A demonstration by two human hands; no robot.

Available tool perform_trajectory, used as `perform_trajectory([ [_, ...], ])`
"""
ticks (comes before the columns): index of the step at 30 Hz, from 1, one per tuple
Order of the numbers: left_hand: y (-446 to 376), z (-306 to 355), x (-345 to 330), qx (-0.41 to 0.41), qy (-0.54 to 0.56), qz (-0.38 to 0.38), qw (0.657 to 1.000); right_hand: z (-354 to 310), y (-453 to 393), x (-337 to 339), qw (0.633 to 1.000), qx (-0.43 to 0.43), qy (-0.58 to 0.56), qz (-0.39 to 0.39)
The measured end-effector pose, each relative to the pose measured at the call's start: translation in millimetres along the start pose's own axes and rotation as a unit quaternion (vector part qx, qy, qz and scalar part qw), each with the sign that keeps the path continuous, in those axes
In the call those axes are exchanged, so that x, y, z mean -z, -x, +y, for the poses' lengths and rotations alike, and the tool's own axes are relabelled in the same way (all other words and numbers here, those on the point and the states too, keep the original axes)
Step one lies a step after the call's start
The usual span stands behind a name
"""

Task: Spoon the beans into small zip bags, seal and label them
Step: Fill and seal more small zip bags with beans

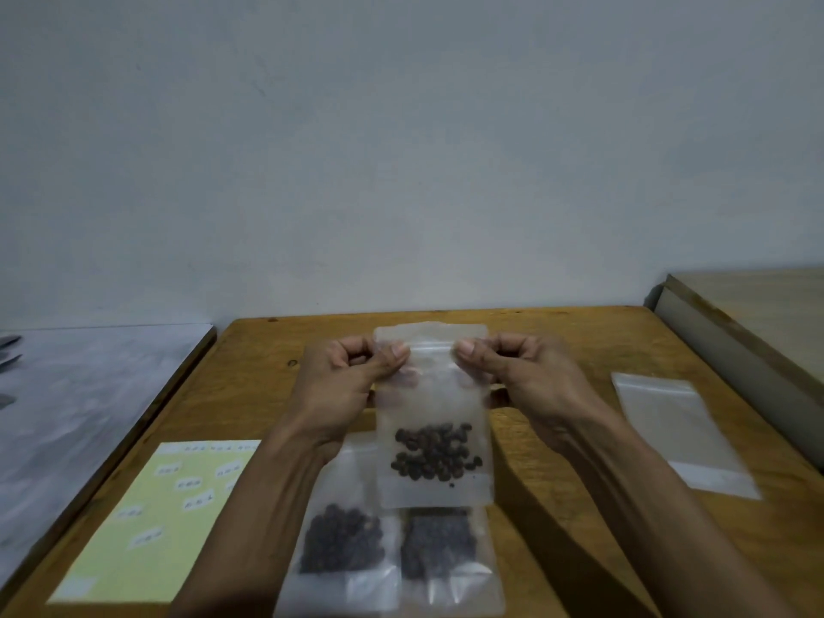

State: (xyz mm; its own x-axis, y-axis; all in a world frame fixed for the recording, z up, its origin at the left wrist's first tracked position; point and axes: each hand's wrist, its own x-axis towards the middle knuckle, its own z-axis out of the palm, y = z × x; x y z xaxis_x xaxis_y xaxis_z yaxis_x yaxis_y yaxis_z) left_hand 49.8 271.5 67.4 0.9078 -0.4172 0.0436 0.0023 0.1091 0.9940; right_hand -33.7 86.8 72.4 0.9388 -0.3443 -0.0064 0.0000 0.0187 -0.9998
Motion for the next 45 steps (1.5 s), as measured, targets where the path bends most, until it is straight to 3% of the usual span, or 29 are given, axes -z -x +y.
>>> perform_trajectory([
  [4,5,-5,-2,0.049,-0.044,0.003,0.998,9,3,2,0.999,-0.036,0.003,-0.008],
  [8,7,-21,6,0.064,-0.218,-0.022,0.974,28,9,9,0.994,-0.06,0.09,-0.011],
  [12,10,-40,4,0.032,-0.426,-0.034,0.903,58,14,5,0.962,-0.03,0.272,0.011],
  [17,9,-52,3,0.058,-0.56,-0.024,0.826,74,19,-4,0.916,0.027,0.399,0.036],
  [21,11,-52,0,0.034,-0.58,0.011,0.814,73,27,-7,0.872,0.063,0.478,0.083],
  [25,9,-34,-24,-0.063,-0.512,0.053,0.855,57,28,11,0.898,0.057,0.415,0.133],
  [29,-7,-26,-82,-0.127,-0.455,-0.003,0.882,45,18,70,0.908,0.006,0.356,0.221],
  [31,-16,-32,-118,-0.14,-0.445,-0.049,0.883,51,14,104,0.882,-0.026,0.378,0.281],
  [34,-27,-52,-173,-0.141,-0.469,-0.136,0.861,64,14,150,0.821,-0.098,0.437,0.353],
  [37,-34,-78,-214,-0.127,-0.491,-0.205,0.837,75,18,180,0.787,-0.188,0.464,0.359],
  [40,-40,-99,-238,-0.129,-0.527,-0.239,0.805,86,18,192,0.783,-0.222,0.47,0.343],
  [43,-41,-109,-244,-0.131,-0.593,-0.263,0.75,87,11,191,0.801,-0.236,0.419,0.357],
  [45,-41,-111,-242,-0.137,-0.604,-0.271,0.737,88,5,192,0.813,-0.248,0.385,0.36],
])
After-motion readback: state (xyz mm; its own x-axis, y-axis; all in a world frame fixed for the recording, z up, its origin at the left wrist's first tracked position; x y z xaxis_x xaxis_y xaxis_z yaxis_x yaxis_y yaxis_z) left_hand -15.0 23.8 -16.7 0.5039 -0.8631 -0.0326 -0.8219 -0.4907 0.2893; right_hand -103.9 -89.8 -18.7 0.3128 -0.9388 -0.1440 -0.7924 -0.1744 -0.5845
